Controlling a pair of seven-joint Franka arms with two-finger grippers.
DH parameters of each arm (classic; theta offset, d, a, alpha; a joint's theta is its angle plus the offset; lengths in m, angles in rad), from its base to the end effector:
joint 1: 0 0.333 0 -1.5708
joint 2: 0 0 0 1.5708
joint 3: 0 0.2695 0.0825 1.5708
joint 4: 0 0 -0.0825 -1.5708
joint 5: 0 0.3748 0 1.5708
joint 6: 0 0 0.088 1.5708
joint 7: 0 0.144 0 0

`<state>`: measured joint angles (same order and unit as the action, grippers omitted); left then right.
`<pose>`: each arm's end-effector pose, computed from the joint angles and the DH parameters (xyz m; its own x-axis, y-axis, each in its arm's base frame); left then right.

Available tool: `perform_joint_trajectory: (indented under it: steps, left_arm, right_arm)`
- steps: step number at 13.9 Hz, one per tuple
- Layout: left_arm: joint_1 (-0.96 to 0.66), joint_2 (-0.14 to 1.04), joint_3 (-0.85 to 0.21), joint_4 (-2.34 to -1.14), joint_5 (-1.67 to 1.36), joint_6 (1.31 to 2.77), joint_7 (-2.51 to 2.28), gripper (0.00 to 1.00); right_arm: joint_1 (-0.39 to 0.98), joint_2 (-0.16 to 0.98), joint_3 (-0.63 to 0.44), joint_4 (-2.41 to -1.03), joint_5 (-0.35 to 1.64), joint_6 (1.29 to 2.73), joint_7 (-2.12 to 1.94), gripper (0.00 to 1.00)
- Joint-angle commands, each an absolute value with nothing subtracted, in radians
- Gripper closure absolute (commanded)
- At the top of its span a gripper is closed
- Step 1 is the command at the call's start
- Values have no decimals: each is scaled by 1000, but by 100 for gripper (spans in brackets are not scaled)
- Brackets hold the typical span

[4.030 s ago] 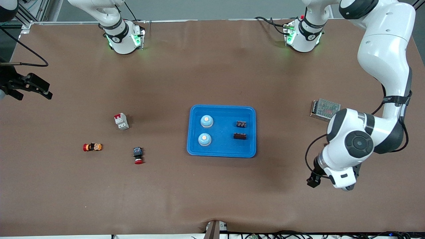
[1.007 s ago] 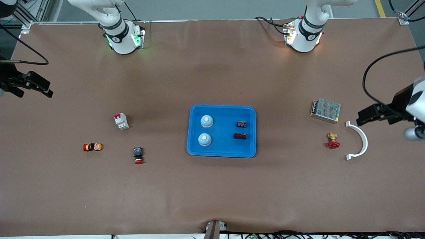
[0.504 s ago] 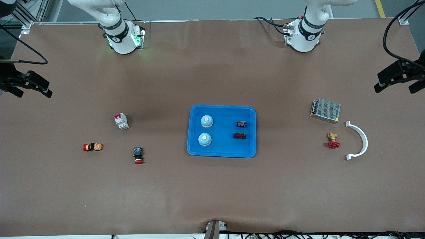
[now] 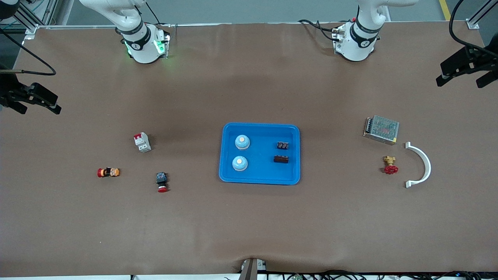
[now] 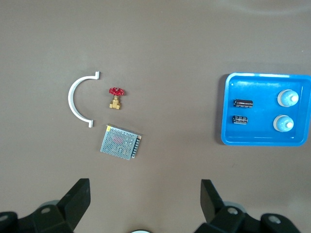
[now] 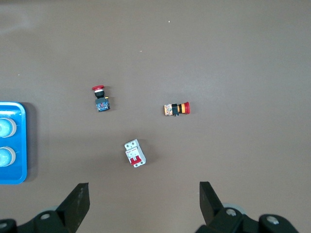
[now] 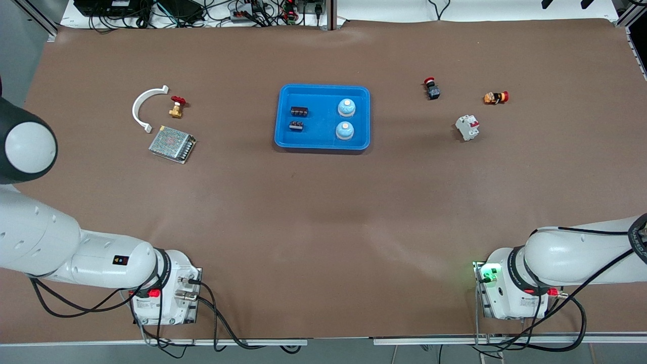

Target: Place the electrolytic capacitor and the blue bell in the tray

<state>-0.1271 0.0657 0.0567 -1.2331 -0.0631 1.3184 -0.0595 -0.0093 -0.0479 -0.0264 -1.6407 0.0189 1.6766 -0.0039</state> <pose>0.5274 -0.0486 0.6347 0.9995 -0.0269 0.0167 -0.0279 -0.9979 0.0581 0.5455 -0.0172 0.5443 0.9959 -0.0337 0.0837 -0.0322 -0.9993 -0.0198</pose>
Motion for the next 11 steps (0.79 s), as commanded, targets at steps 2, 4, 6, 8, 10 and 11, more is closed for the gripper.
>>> perform_joint_trajectory:
  steps: [2, 4, 6, 8, 10, 11]
  left_arm:
    - [-109, 15, 40, -1301, -61, 1348, -41, 0]
    - [-109, 0, 40, -1351, -63, 1406, -43, 0]
    - [-115, -20, 40, -1403, -63, 1457, -44, 0]
    - [-110, -23, 40, -1417, -63, 1474, -43, 0]
    - [-103, -15, 40, -1422, -66, 1492, -43, 0]
    - [-69, -12, 34, -1419, -71, 1494, -38, 0]
  right_arm:
    - [-15, -52, -20, -1629, 12, 1663, 11, 0]
    - [-17, -52, -20, -1629, 12, 1663, 12, 0]
    - [-17, -52, -20, -1629, 14, 1663, 11, 0]
    - [-17, -54, -20, -1629, 12, 1663, 11, 0]
    - [-15, -54, -20, -1629, 14, 1663, 11, 0]
    - [-17, -52, -20, -1629, 14, 1663, 12, 0]
